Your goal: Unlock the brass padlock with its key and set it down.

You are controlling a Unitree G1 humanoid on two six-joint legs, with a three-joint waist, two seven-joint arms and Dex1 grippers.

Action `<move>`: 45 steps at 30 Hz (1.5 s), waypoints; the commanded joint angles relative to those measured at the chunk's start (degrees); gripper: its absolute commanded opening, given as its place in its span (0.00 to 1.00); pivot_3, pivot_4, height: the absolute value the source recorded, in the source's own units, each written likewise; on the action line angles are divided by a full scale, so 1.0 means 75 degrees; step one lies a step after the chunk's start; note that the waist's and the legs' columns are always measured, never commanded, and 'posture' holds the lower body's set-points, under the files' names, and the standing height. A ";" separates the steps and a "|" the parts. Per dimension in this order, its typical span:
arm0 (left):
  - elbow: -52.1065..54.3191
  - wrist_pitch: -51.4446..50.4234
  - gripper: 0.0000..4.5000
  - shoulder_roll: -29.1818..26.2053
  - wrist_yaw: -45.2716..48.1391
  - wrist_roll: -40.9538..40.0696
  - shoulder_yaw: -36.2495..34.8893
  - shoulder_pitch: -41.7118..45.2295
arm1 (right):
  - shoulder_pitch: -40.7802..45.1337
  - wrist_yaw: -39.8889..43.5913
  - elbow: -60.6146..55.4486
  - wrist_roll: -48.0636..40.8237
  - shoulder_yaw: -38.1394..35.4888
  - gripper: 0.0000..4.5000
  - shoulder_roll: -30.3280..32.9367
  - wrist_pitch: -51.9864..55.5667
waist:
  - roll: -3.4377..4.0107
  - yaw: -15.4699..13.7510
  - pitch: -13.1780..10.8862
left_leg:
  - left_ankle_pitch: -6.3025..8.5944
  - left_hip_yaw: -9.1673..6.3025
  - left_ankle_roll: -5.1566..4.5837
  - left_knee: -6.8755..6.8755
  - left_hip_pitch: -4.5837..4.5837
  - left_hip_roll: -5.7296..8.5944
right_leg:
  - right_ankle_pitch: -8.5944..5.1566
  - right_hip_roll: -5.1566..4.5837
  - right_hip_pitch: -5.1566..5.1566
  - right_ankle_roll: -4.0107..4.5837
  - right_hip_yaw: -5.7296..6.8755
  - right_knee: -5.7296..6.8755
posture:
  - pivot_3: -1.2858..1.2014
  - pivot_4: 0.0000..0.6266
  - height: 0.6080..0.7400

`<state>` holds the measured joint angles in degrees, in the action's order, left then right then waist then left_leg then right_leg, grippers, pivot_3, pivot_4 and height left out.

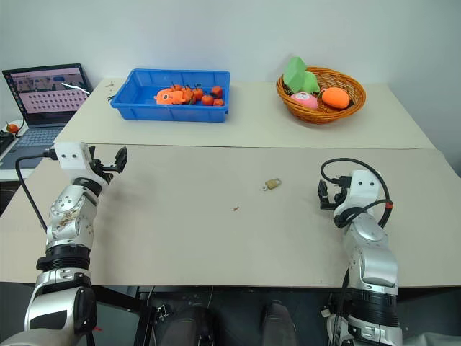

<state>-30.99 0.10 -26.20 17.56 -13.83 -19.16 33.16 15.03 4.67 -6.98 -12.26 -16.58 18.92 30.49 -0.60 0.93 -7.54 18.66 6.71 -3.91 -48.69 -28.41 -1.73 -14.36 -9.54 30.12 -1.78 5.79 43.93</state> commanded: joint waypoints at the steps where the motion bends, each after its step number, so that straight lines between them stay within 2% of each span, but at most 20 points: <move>1: 0.0024 0.0188 0.98 -0.0005 0.0088 -0.0098 -0.0033 0.0215 | 0.0113 -0.0066 -0.0148 0.0048 -0.0120 1.00 0.0028 -0.0260 | 0.0000 0.0000 0.0000 | 0.0000 0.0000 0.0000 0.0000 0.0000 0.0000 | 0.0000 0.0000 0.0000 0.0000 0.0000 0.0000 | 0.52 0.24 0.43; 11: -0.0023 0.0014 0.98 -0.0009 0.1121 -0.0107 0.0381 0.0130 | 0.0073 -0.0076 -0.0171 0.0137 -0.0060 1.00 0.0032 -0.0234 | 0.0000 0.0003 0.0000 | 0.0000 0.0001 0.0000 0.0003 0.0002 0.0000 | 0.0000 0.0001 0.0000 0.0000 0.0000 -0.0001 | 0.52 0.24 0.43; 14: 0.0223 -0.0282 0.98 -0.0227 0.2024 -0.0257 0.0603 0.0037 | 0.0108 -0.0052 -0.0193 0.0157 -0.0028 1.00 0.0045 -0.0195 | 0.0000 0.0016 0.0000 | 0.0000 0.0002 0.0001 0.0001 0.0002 0.0000 | 0.0000 0.0001 0.0000 0.0000 -0.0001 0.0001 | 0.52 0.24 0.43; 19: 0.1744 -0.1019 0.98 -0.0871 0.4391 -0.0758 0.1424 -0.0658 | 0.0214 0.0216 -0.0100 0.0163 0.0071 1.00 0.0261 -0.0144 | 0.0002 0.0057 -0.0001 | 0.0000 0.0004 0.0004 0.0003 0.0001 -0.0006 | -0.0001 0.0004 0.0004 0.0001 -0.0001 -0.0001 | 0.52 0.24 0.43; 21: 0.2523 -0.1298 0.98 -0.1294 0.5348 -0.0960 0.1779 -0.1056 | 0.0280 0.0716 0.0024 0.0177 0.0281 1.00 0.0598 -0.0189 | 0.0004 0.0064 -0.0002 | 0.0001 0.0005 0.0005 0.0002 0.0001 -0.0006 | -0.0001 0.0003 0.0004 0.0001 -0.0003 -0.0001 | 0.52 0.24 0.43; 24: 0.3227 -0.1688 0.98 -0.1707 0.6044 -0.1160 0.2006 -0.1230 | 0.0416 0.1889 0.0197 0.0009 0.0643 1.00 0.1293 -0.0262 | 0.0009 0.0070 -0.0005 | 0.0002 0.0005 0.0006 0.0000 0.0004 -0.0012 | -0.0003 0.0005 0.0004 0.0004 -0.0002 -0.0001 | 0.52 0.24 0.43; 27: 0.3500 -0.1984 0.98 -0.1840 0.6323 -0.1275 0.2104 -0.1175 | 0.0411 0.3624 0.0195 -0.0367 0.1089 1.00 0.2167 -0.0255 | 0.0011 0.0035 -0.0006 | 0.0006 0.0001 -0.0002 0.0002 0.0009 -0.0013 | -0.0005 0.0008 0.0000 0.0005 -0.0002 -0.0005 | 0.52 0.24 0.43; 30: 0.3572 -0.2048 0.98 -0.1810 0.6442 -0.1237 0.2220 -0.1107 | 0.0166 0.5946 -0.0034 -0.1001 0.1575 1.00 0.3160 -0.0349 | 0.0010 0.0003 -0.0006 | 0.0027 0.0001 -0.0040 0.0007 0.0011 -0.0011 | -0.0007 0.0008 -0.0004 0.0005 -0.0003 -0.0017 | 0.52 0.24 0.43; 34: 0.3676 -0.2070 0.98 -0.1716 0.6471 -0.1210 0.2335 -0.1117 | -0.0060 0.7853 -0.0001 -0.1330 0.2013 1.00 0.3910 -0.0770 | 0.0006 -0.0022 -0.0009 | 0.0027 -0.0002 -0.0039 0.0006 0.0010 -0.0011 | -0.0007 0.0009 -0.0016 0.0003 0.0005 -0.0034 | 0.52 0.24 0.43; 39: 0.4071 -0.2291 0.98 -0.1681 0.6516 -0.1345 0.2439 -0.1287 | 0.0692 0.8849 0.0961 -0.0802 0.2587 1.00 0.4167 -0.1694 | 0.0002 -0.0001 -0.0012 | 0.0028 -0.0001 -0.0041 0.0005 0.0021 -0.0013 | -0.0004 0.0008 -0.0021 0.0004 0.0000 -0.0034 | 0.52 0.24 0.43; 45: 0.4341 -0.2430 0.98 -0.1690 0.6574 -0.1331 0.2510 -0.1592 | 0.2706 0.9828 0.3672 0.0388 0.3408 1.00 0.3990 -0.3780 | 0.0006 0.0006 -0.0018 | 0.0017 -0.0001 -0.0021 0.0009 0.0024 -0.0017 | -0.0005 0.0013 -0.0016 0.0007 0.0000 -0.0032 | 0.52 0.24 0.43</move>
<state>-0.62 -17.87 -38.39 66.51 -22.85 0.19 21.24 32.20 76.37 16.50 -11.31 8.74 48.98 7.63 -0.56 0.98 -7.68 18.71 6.74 -3.94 -48.63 -28.24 -1.85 -14.41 -9.44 30.01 -1.73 5.77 43.69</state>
